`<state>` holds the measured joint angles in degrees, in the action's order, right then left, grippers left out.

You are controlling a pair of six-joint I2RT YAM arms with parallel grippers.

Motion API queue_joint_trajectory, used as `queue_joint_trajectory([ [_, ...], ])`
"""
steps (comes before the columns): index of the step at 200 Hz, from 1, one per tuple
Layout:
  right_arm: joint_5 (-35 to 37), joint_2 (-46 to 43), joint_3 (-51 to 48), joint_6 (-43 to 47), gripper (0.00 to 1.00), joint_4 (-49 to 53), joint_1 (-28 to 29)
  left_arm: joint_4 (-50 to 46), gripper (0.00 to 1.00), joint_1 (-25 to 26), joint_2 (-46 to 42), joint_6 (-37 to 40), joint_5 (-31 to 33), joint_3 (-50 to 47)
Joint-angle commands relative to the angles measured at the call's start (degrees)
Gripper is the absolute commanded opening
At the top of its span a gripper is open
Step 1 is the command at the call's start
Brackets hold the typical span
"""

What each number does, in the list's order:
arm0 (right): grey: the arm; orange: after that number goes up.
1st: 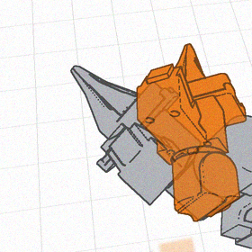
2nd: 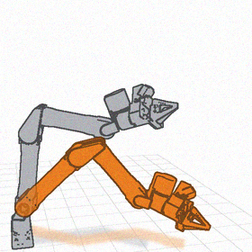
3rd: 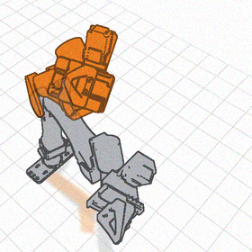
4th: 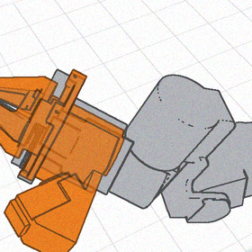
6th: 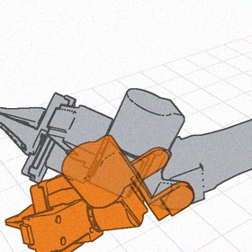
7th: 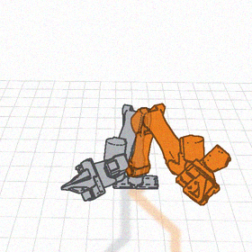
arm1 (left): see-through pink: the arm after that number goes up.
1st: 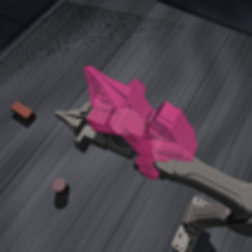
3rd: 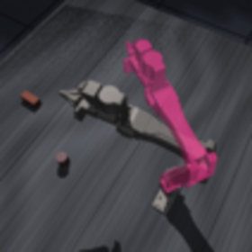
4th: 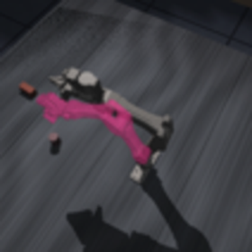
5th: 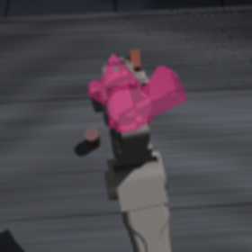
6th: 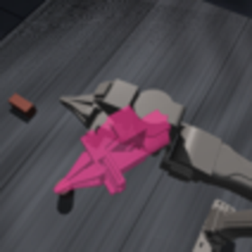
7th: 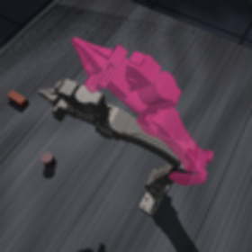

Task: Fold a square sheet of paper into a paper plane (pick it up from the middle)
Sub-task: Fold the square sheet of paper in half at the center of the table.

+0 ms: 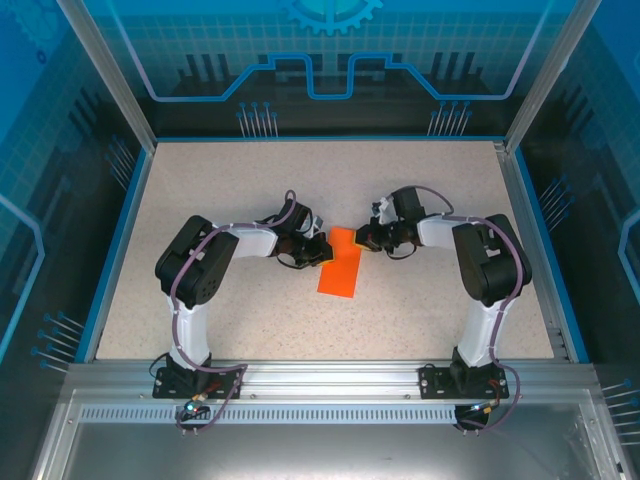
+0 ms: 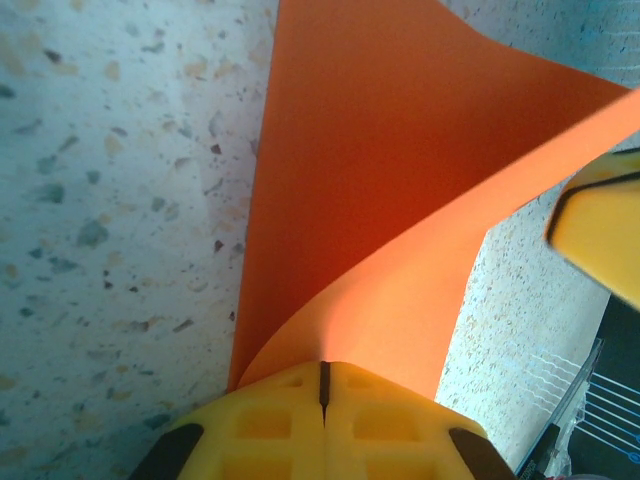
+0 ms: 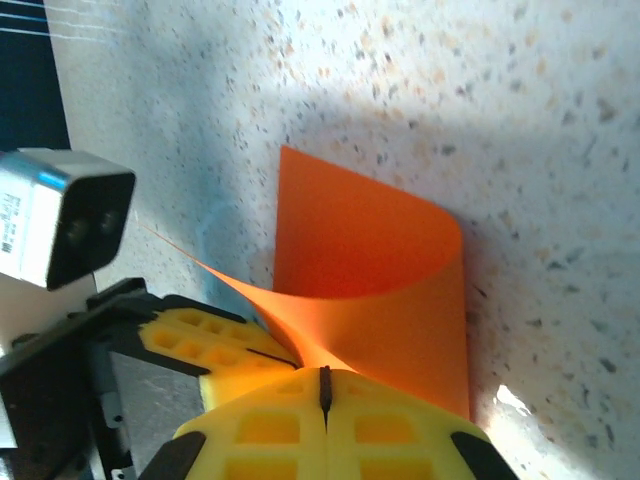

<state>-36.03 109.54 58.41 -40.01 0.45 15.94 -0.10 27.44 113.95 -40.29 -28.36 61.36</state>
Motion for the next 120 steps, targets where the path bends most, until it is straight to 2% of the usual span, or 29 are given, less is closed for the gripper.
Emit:
queue_joint_trajectory([
  [1, -1.26, 2.4, 1.04, 0.24, 0.04, 1.05, -1.1, -6.58, 0.0, 0.6, 3.9, 1.62, 3.08, -1.37],
  [63, 2.27, 6.12, 1.15, 0.89, 0.04, 2.77, -1.36, -6.41, 0.0, 0.6, 3.91, 1.74, 3.4, -1.91],
  [120, -0.5, 2.22, 3.55, 0.62, 0.05, 3.26, -1.97, -6.59, 0.0, 0.6, 3.93, 1.88, 3.31, -1.6],
])
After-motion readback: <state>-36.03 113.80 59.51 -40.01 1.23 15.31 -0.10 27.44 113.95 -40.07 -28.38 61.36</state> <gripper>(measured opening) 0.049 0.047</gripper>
